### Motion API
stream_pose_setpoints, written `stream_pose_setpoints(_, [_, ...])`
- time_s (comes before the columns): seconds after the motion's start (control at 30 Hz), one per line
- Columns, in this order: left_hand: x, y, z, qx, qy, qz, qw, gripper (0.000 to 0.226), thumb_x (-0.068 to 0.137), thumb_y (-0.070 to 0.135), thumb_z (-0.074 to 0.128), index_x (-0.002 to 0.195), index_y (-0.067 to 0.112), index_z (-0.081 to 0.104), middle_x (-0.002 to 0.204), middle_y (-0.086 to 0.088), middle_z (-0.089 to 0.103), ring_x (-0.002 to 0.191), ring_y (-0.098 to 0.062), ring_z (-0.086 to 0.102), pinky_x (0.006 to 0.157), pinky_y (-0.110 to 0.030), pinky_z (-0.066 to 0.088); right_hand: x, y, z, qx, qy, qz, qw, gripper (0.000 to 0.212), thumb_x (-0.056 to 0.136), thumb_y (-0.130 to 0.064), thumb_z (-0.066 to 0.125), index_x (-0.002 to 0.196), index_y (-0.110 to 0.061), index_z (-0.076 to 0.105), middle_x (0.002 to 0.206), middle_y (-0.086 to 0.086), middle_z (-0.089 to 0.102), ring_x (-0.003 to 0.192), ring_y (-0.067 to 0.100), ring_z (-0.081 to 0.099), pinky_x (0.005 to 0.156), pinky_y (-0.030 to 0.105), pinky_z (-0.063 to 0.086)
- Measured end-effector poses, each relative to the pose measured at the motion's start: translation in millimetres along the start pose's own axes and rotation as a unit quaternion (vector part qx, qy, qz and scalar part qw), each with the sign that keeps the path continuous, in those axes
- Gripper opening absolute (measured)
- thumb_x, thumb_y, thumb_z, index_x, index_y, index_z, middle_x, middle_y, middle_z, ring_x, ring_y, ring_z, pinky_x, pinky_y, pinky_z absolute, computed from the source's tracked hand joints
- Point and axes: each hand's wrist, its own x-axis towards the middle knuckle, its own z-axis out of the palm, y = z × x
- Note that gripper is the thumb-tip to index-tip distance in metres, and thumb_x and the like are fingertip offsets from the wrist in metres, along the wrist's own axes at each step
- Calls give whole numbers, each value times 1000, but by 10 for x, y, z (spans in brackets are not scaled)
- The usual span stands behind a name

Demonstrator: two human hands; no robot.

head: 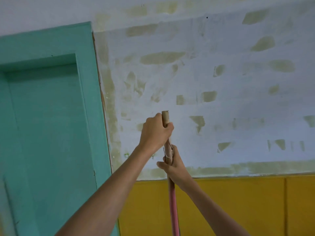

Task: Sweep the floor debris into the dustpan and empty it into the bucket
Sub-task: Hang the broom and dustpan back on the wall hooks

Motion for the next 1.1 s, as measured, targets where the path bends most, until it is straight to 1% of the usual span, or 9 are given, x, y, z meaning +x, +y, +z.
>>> stream_pose_setpoints(0.13, [-269, -64, 228, -30, -19, -25, 999, 28, 81, 42, 64, 71, 21, 50, 62, 6, 60, 55, -9, 61, 50, -29, 51, 139, -110, -112, 16, 39, -39, 998, 45, 83, -2, 57, 117, -28, 46, 95, 17, 60, 78, 25, 59, 69, 42, 51])
stream_pose_setpoints(0.23, [-283, -55, 265, -67, -47, -41, 996, 30, 79, 45, 69, 72, 21, 52, 64, 9, 61, 52, -1, 59, 48, -17, 41, 155, -97, -148, 10, 58, -28, 998, 35, 83, -8, 55, 115, -21, 51, 79, 1, 62, 65, 13, 58, 54, 29, 48])
stream_pose_setpoints(0.33, [-258, -14, 253, -85, -67, -54, 993, 34, 77, 44, 74, 78, 15, 57, 69, 5, 64, 57, -6, 62, 48, -20, 45, 172, -66, -184, -40, 87, -3, 995, 22, 81, -3, 51, 100, -12, 54, 66, -2, 55, 55, 13, 50, 48, 25, 42])
stream_pose_setpoints(0.5, [-240, 30, 172, -135, -142, -102, 975, 29, 75, 24, 80, 92, 12, 59, 72, -5, 69, 56, -18, 67, 50, -30, 52, 118, -13, -217, -42, 98, 20, 994, 3, 86, -3, 55, 89, -2, 55, 67, 19, 60, 49, 22, 58, 44, 22, 49])
stream_pose_setpoints(0.67, [-225, -60, 43, -212, -198, -139, 947, 21, 77, 3, 65, 97, 11, 63, 59, -6, 59, 42, -16, 53, 45, -25, 47, 96, 40, -303, -45, 132, 17, 990, 17, 85, -15, 63, 76, -11, 49, 59, 8, 52, 43, 18, 48, 39, 22, 44])
stream_pose_setpoints(0.77, [-234, -86, -41, -320, -214, -217, 897, 19, 80, 0, 64, 98, 7, 66, 55, -1, 55, 46, -15, 49, 47, -26, 47, 112, 17, -327, -39, 130, 8, 991, 20, 82, -16, 66, 74, -13, 48, 58, 3, 52, 43, 16, 47, 40, 24, 45])
stream_pose_setpoints(0.87, [-165, -18, -145, -489, -197, -261, 809, 13, 87, 1, 61, 98, 8, 63, 65, -2, 56, 57, -14, 53, 58, -27, 52, 61, 51, -311, -30, 121, 8, 992, 27, 79, -23, 71, 82, -4, 51, 61, 2, 50, 48, 18, 47, 45, 30, 46])
stream_pose_setpoints(1.03, [-24, 117, -179, -608, -175, -240, 736, 59, 90, -7, 50, 135, 29, 36, 97, -21, 74, 78, -28, 70, 66, -35, 59, -51, 217, -161, -45, 129, 3, 991, 36, 78, -31, 72, 76, -6, 47, 60, -1, 43, 49, 13, 39, 46, 28, 38])
stream_pose_setpoints(1.1, [-82, 78, -65, -573, -147, -208, 779, 84, 88, -13, 49, 146, 42, 24, 107, -16, 74, 84, -27, 73, 60, -31, 59, -29, 223, -126, -50, 147, 4, 988, 34, 78, -33, 72, 72, -14, 45, 58, -5, 41, 47, 8, 37, 44, 22, 36])
